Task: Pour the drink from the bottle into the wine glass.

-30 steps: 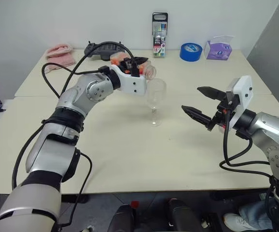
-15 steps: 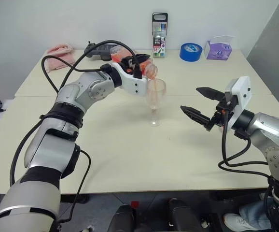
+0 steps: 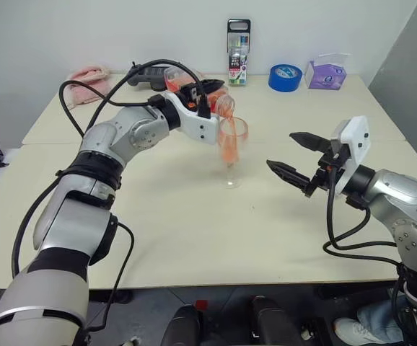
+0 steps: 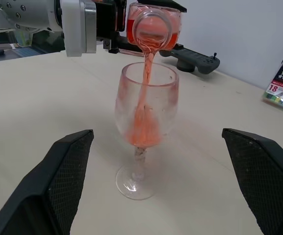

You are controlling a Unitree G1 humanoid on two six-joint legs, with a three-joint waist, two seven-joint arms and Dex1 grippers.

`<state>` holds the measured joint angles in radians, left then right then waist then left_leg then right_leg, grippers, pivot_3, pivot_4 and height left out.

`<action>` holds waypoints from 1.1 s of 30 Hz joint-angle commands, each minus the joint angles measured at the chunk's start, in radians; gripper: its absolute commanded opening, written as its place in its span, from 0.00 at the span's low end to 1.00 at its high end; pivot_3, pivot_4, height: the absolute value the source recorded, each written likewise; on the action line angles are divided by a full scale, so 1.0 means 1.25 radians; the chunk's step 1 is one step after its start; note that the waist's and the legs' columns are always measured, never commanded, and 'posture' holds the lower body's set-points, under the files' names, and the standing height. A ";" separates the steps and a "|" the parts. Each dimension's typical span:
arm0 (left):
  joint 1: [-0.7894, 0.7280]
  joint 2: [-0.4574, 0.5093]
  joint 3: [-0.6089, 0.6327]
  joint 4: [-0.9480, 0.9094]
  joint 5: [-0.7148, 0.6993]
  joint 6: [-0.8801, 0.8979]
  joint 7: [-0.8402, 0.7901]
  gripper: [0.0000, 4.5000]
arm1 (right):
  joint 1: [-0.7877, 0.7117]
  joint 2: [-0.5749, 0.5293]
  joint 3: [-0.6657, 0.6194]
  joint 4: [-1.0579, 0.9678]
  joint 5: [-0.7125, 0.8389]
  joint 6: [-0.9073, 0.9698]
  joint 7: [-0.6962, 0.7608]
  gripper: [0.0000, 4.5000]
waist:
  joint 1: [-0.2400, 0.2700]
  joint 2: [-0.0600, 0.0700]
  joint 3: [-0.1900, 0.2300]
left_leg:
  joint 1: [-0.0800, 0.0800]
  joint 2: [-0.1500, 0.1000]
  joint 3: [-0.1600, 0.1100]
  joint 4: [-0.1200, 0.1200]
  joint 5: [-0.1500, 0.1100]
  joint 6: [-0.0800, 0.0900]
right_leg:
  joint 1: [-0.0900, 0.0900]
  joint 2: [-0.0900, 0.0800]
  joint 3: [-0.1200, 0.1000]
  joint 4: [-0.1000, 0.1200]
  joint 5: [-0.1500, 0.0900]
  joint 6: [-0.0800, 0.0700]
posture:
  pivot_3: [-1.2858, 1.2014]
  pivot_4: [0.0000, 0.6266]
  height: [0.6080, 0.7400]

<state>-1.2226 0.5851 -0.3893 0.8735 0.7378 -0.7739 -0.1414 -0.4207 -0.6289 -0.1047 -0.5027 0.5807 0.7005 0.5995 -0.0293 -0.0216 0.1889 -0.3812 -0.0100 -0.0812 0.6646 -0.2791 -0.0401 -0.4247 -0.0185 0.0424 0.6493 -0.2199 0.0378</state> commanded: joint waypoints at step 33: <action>-0.038 0.019 0.001 -0.010 0.013 -0.023 0.027 0.38 | -0.037 0.023 0.013 0.009 -0.015 -0.036 0.004 1.00 | 0.000 0.000 0.000 | 0.001 0.000 0.000 0.001 0.000 0.000 | 0.000 0.000 0.000 0.002 0.000 0.000 | 0.52 0.24 1.00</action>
<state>-1.2236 0.5928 -0.3895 0.8741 0.7580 -0.7956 -0.1311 -0.4441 -0.6043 -0.0808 -0.4755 0.5643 0.6817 0.6060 -0.0294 -0.0216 0.1889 -0.3805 -0.0101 -0.0812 0.6662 -0.2791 -0.0401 -0.4247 -0.0186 0.0425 0.6523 -0.2197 0.0379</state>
